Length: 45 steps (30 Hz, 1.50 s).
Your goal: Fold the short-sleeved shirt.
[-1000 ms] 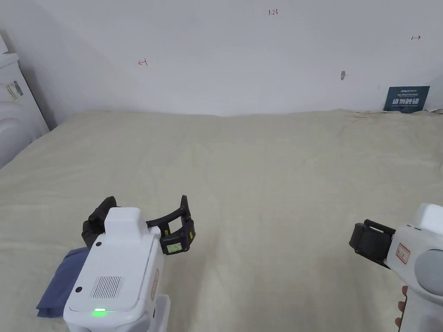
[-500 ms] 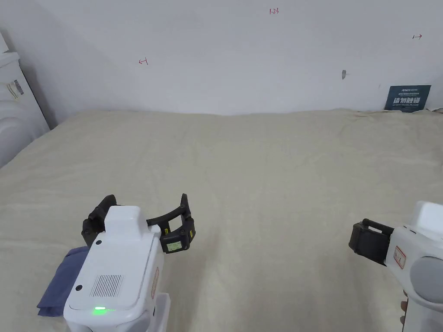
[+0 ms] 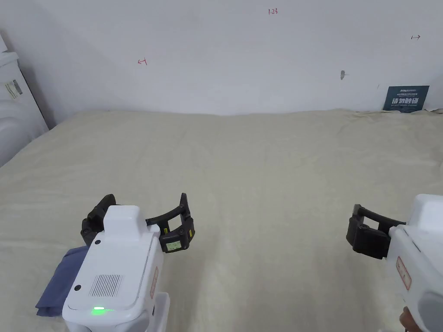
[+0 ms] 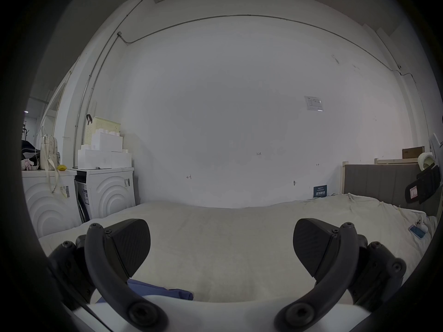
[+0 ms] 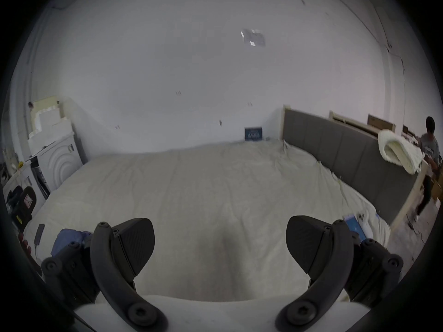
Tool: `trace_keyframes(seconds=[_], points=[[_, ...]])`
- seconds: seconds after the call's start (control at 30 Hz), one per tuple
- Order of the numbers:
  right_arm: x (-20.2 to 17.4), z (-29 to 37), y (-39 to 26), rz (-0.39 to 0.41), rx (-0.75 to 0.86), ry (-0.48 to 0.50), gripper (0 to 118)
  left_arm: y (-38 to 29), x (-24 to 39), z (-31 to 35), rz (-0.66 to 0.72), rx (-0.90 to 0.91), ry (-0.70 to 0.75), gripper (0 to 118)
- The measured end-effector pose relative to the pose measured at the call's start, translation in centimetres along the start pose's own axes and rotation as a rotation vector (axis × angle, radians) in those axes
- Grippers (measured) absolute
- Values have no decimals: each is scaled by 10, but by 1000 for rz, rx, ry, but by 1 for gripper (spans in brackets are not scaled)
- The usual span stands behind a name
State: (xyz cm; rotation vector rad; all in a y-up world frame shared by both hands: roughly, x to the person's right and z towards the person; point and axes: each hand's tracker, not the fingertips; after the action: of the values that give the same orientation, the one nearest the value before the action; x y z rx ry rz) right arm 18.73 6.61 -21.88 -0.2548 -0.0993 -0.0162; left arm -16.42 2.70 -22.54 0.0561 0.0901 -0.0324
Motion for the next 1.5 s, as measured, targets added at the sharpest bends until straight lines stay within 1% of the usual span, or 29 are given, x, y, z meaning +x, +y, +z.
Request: trace_keyframes(seconds=[0.1, 0.13, 0.37, 0.5, 0.67, 0.93, 1.5], points=[[0, 3, -11, -13, 174, 2, 111, 0, 0, 0, -1, 3, 2, 118], [1, 3, -12, -1, 196, 8, 111, 0, 0, 0, -1, 4, 2, 118], [1, 3, -21, 36, 244, -11, 111, 1, -1, 0, 0, 9, 8, 118], [1, 4, -21, 47, 256, -10, 111, 0, -2, -1, 6, 7, 15, 118], [2, 5, -21, 35, 251, -6, 111, 0, -3, -1, 5, 8, 15, 118], [0, 7, -20, 50, 258, -1, 111, 2, -3, -2, 6, 9, 14, 118], [1, 8, -20, 39, 254, 7, 111, 0, -1, 0, 1, 3, 9, 118]])
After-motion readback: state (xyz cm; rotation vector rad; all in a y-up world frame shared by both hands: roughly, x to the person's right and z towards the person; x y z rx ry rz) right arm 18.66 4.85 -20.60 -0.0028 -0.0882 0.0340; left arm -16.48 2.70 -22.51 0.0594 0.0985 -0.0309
